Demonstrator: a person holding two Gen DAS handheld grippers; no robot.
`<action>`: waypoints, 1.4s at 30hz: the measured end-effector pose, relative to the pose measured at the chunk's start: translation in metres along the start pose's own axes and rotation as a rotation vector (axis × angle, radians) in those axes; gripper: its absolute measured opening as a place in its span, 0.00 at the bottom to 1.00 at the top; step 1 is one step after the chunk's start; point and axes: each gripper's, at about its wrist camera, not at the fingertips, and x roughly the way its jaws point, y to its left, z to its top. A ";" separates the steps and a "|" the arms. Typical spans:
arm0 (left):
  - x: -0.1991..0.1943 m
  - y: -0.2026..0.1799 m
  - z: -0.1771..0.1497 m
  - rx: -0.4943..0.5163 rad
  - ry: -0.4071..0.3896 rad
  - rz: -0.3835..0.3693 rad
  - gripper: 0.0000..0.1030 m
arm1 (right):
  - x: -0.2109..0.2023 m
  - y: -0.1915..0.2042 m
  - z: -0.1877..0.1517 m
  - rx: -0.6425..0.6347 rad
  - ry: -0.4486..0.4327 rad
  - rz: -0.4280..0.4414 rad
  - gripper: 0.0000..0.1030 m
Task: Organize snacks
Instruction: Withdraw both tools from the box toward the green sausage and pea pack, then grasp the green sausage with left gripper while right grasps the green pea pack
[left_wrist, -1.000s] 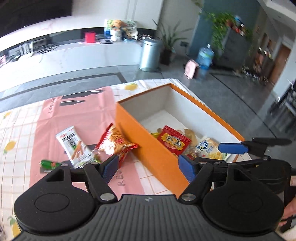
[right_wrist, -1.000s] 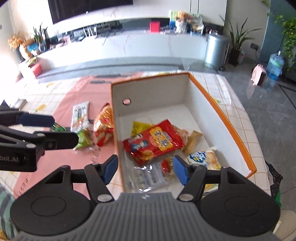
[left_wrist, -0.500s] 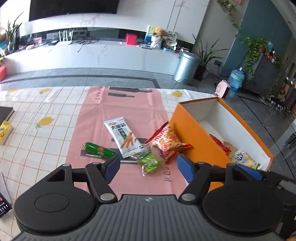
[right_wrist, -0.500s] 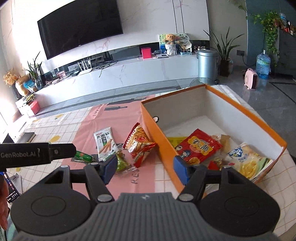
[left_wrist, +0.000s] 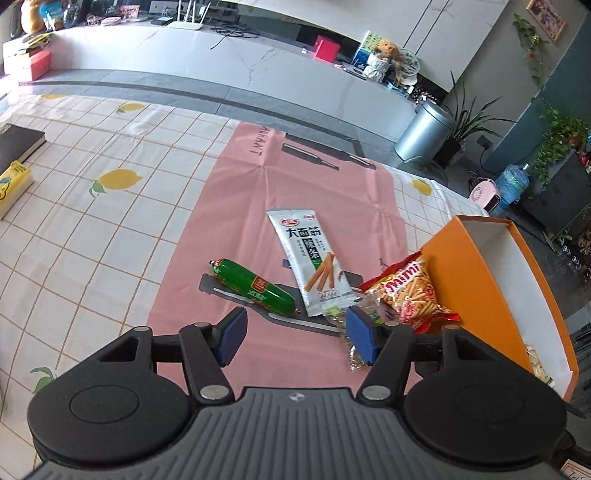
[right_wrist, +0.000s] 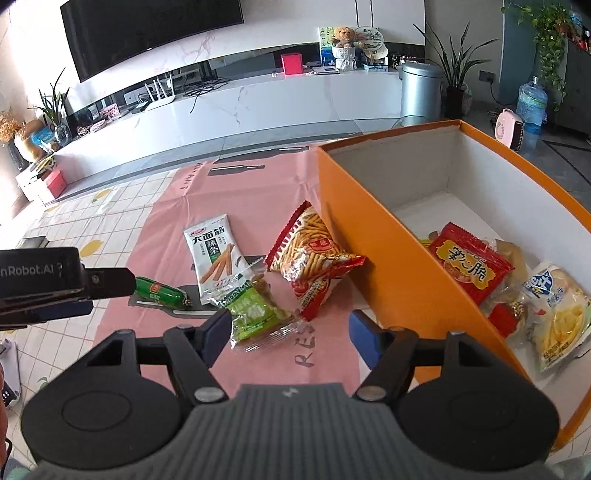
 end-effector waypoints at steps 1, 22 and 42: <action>0.004 0.005 0.000 -0.012 0.005 0.007 0.67 | 0.006 0.000 0.001 0.006 0.006 -0.005 0.66; 0.063 0.030 0.009 -0.196 0.021 0.028 0.66 | 0.070 -0.007 0.020 0.107 0.047 -0.008 0.66; 0.067 0.017 0.010 0.004 0.030 0.203 0.45 | 0.065 0.012 0.000 0.034 0.098 0.145 0.31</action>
